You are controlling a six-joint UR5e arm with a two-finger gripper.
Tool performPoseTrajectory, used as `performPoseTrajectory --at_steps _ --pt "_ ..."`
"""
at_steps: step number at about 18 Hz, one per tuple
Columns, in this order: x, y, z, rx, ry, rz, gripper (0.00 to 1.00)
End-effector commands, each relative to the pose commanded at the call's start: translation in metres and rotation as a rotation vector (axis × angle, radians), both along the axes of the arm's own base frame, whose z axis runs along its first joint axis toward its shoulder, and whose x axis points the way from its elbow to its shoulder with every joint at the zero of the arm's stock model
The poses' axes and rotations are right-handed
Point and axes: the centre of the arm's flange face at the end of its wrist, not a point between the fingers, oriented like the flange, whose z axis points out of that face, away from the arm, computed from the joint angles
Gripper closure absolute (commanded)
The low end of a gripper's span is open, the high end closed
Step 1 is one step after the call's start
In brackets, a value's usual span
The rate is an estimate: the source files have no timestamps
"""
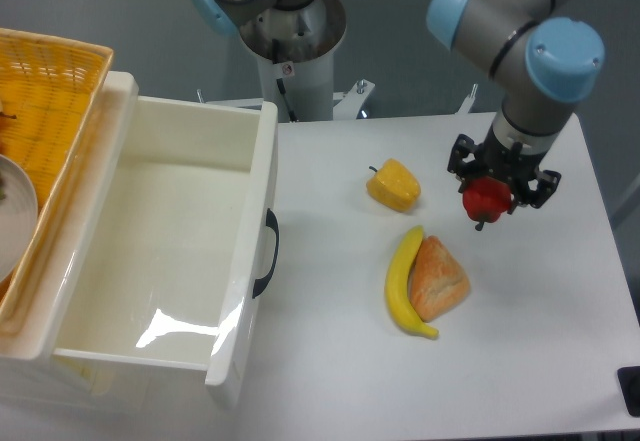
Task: Place the red pepper in the upper white drawer
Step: 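Close the gripper on the red pepper and lift it off the table, then carry the red pepper over the open white drawer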
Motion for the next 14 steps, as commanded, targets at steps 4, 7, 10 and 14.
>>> performPoseTrajectory --at_steps 4,7,10,14 --pt "0.020 0.002 0.025 0.052 -0.019 0.039 0.84" --pt "0.049 0.019 0.049 0.088 -0.015 0.072 0.84" --pt "0.077 0.032 0.070 0.127 -0.017 0.096 0.84" --pt "0.111 0.050 0.096 0.196 -0.030 0.137 0.84"
